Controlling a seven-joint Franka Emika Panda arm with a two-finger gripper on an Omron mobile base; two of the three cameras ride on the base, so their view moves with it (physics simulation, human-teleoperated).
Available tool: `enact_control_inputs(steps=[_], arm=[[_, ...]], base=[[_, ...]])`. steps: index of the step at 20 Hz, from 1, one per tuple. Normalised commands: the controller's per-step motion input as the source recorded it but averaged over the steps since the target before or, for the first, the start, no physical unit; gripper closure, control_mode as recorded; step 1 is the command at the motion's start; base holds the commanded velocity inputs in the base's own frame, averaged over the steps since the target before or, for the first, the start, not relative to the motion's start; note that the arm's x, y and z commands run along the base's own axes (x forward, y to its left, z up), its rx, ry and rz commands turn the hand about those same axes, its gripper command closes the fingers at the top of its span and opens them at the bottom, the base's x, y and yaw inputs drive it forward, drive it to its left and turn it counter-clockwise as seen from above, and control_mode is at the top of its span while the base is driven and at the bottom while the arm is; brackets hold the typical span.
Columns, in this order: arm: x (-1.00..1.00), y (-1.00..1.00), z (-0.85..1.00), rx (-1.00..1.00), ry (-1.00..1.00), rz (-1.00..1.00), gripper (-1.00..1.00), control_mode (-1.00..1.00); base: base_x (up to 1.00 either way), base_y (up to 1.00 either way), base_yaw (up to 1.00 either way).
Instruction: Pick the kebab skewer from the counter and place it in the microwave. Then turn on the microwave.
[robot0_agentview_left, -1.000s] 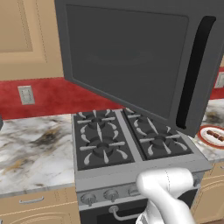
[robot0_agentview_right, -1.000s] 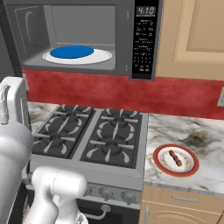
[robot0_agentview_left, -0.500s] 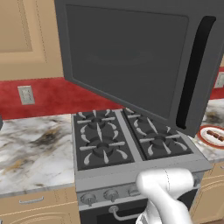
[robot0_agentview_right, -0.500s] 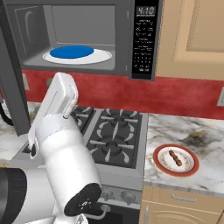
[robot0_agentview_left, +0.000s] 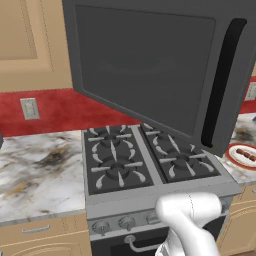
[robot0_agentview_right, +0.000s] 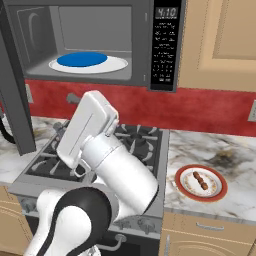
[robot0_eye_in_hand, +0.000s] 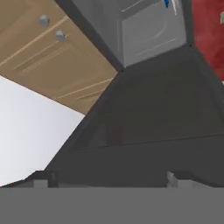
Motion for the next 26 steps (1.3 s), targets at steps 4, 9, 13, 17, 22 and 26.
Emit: enact_control_inputs(steps=[4, 9, 13, 17, 22, 26], arm=[[0.18, 0.00, -0.24, -0.15, -0.45, 0.21, -1.00, -1.00], [0.13, 0.00, -0.11, -0.22, -0.44, 0.16, -1.00, -1.00], [0.13, -0.03, 0.00, -0.22, -0.15, 0.10, -1.00, -1.00], [0.11, -0.04, 0.00, -0.31, -0.01, 0.00, -1.00, -1.00], [0.10, -0.01, -0.07, -0.26, 0.00, 0.00, -1.00, -1.00], [0.15, 0.00, -0.12, -0.04, 0.05, 0.00, -1.00, -1.00]], base=[[0.00, 0.00, 0.00], [0.00, 0.00, 0.00], [0.00, 0.00, 0.00], [0.00, 0.00, 0.00], [0.00, 0.00, 0.00], [0.00, 0.00, 0.00]])
